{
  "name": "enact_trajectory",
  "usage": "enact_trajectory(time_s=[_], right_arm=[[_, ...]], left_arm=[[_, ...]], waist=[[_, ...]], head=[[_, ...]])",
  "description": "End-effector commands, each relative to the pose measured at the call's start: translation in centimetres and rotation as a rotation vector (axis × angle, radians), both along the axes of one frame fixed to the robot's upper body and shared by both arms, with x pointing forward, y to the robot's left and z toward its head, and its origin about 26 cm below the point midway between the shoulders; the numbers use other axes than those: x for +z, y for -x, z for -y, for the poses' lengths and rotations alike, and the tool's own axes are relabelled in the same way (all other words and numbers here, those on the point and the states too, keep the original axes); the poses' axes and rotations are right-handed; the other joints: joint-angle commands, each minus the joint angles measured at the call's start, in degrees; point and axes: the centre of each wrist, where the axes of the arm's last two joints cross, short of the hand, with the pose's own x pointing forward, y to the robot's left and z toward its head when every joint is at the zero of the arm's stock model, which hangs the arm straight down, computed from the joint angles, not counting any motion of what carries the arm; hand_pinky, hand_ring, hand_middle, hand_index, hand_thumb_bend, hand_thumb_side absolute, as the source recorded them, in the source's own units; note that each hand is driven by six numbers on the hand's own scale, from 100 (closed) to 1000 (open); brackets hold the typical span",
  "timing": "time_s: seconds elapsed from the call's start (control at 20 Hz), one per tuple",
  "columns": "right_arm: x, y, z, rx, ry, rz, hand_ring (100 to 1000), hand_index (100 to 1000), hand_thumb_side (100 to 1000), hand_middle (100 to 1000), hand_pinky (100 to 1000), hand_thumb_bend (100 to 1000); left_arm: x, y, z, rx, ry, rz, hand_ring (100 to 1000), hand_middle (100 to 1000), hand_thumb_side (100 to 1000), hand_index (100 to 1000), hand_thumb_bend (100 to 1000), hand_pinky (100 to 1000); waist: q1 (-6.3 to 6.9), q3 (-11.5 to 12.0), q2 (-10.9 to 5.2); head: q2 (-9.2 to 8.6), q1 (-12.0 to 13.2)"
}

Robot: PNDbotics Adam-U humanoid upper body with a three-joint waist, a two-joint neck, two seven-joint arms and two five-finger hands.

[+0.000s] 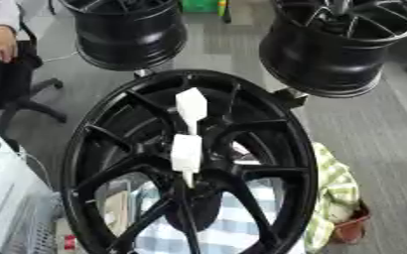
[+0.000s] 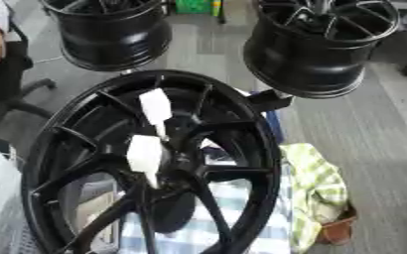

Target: Pull the pin out of the wheel hub.

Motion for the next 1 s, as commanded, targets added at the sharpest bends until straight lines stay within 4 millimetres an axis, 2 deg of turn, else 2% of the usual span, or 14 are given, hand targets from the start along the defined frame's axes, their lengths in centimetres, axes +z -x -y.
enact_trajectory(time_s=[0.05,0.3,0.55,0.7,0.8,1.0], right_arm=[[1.2,0.5,0.1,-0.011,0.048,0.037,589,712,343,569,766,297],[1.5,0.7,-0.1,-0.021,0.088,0.059,592,714,337,571,766,298],[1.7,0.8,-0.4,-0.017,0.126,0.068,595,718,334,577,767,297],[1.9,0.9,-0.5,-0.017,0.137,0.074,596,718,333,577,767,298],[2.0,0.9,-0.6,-0.016,0.143,0.078,596,718,332,577,767,300],[2.1,1.0,-0.8,-0.014,0.152,0.080,595,718,330,576,764,302]], left_arm=[[3.0,1.1,0.7,-0.056,-0.002,0.160,718,635,440,834,100,749],[4.5,2.1,3.2,-0.208,-0.032,0.304,709,624,457,827,100,748],[5.9,3.6,6.0,-0.395,-0.092,0.327,717,632,429,825,100,759],[7.6,7.0,9.9,-0.517,-0.114,0.320,718,633,414,822,100,762],[8.2,8.7,11.8,-0.562,-0.132,0.315,719,634,407,820,100,764],[8.7,10.4,13.8,-0.610,-0.165,0.317,720,635,396,817,102,766]], waist=[[0.14,0.1,-0.96],[0.00,0.2,-0.83],[-0.01,0.3,-0.80],[0.04,0.4,-0.68],[0.08,0.3,-0.66],[0.17,0.1,-0.64]], head=[[0.08,0.0],[0.27,-0.2],[0.54,-0.1],[0.47,0.0],[0.45,0.0],[0.42,0.1]])
